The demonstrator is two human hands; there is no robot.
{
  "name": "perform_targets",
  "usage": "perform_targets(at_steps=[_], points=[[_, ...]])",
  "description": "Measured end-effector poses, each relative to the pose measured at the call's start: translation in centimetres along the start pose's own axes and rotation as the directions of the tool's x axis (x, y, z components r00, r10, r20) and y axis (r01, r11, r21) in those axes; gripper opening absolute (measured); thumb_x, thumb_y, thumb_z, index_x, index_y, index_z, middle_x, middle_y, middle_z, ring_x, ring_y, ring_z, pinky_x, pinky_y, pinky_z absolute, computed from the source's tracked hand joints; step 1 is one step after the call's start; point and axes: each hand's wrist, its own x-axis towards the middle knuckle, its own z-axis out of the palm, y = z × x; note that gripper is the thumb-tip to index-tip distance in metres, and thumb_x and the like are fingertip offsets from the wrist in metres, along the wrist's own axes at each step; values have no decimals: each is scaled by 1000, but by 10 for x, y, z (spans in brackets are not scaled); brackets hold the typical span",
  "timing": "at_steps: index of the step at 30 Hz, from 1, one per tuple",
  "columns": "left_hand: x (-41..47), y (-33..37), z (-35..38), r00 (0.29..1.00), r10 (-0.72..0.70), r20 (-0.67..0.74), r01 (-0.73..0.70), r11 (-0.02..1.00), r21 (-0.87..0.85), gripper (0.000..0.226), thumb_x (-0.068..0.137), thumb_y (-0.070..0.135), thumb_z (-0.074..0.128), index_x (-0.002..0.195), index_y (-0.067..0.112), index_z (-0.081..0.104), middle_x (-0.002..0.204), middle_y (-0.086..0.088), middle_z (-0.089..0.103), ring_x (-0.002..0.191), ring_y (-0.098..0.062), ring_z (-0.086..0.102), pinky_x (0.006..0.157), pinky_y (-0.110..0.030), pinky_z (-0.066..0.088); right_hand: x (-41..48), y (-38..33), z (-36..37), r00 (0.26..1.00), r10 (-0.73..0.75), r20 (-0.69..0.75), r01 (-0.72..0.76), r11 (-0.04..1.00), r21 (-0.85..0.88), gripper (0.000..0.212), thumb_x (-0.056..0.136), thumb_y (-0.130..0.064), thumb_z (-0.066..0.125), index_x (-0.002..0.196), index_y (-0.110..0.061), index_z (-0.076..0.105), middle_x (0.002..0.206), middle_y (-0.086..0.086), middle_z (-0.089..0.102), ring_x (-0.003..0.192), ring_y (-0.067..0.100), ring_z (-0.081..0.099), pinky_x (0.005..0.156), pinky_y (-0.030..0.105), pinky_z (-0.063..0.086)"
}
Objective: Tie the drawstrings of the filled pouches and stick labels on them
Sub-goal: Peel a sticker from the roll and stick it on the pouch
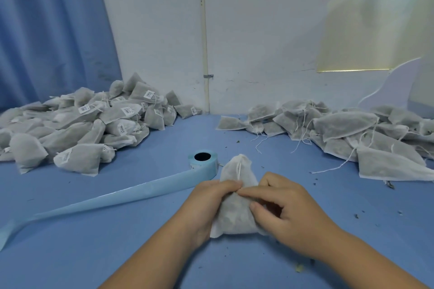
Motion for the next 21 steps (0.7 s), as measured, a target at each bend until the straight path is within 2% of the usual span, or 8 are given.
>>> perform_targets(at_steps=[2,4,7,9,13,16,18,21], points=[[3,6,-8,991,76,-106,-57,984,171,29,80,23,69,91,-3,70,83,-15,72,78,-24,70,74,-36,53,1,-2,2,998,47,-51,-40,992,120,28,80,-19,61,97,-37,74,73,-9,52,66,11,54,63,16,41],[7,17,-22,935,250,-250,-103,869,483,15,80,24,67,69,13,63,60,4,58,55,-11,55,54,-21,42,3,-1,6,992,101,-79,-83,976,203,26,82,-14,63,92,-36,73,75,-10,54,62,10,52,61,13,39],[16,29,-48,820,512,-255,-118,588,800,29,80,17,62,58,16,43,58,4,43,51,-13,38,43,-20,27,9,6,15,973,222,-57,-201,946,256,29,85,-6,63,92,-33,71,81,-14,57,59,6,50,60,11,38],[22,30,-59,818,538,-205,-110,496,861,29,80,15,58,58,14,38,63,1,42,54,-15,37,46,-21,26,20,14,22,959,284,9,-279,936,216,28,87,-8,60,97,-33,67,89,-15,57,57,3,49,62,10,37],[34,25,-69,874,415,-254,16,497,867,23,84,21,55,63,15,46,62,1,47,57,-15,41,53,-25,33,59,33,38,931,328,162,-327,944,-30,36,88,-14,55,121,-29,57,117,-18,47,74,-10,45,79,13,33],[37,26,-72,888,373,-268,43,513,857,25,84,21,53,61,17,44,60,4,46,56,-13,42,50,-25,32,97,32,49,923,291,253,-259,954,-153,49,85,-13,54,132,-27,49,132,-14,40,97,5,49,88,21,35],[35,24,-76,891,359,-278,42,544,838,27,83,20,53,58,19,41,57,5,43,54,-14,40,49,-25,30,118,28,57,912,230,340,-172,966,-194,54,82,-10,52,132,-27,47,133,-11,41,111,13,50,94,28,40],[32,25,-82,912,326,-250,3,604,797,29,80,19,57,59,20,37,56,5,37,56,-16,34,51,-27,28,137,22,71,858,190,477,-68,962,-263,50,78,-9,50,122,-30,48,121,-8,49,106,19,52,91,37,45]])
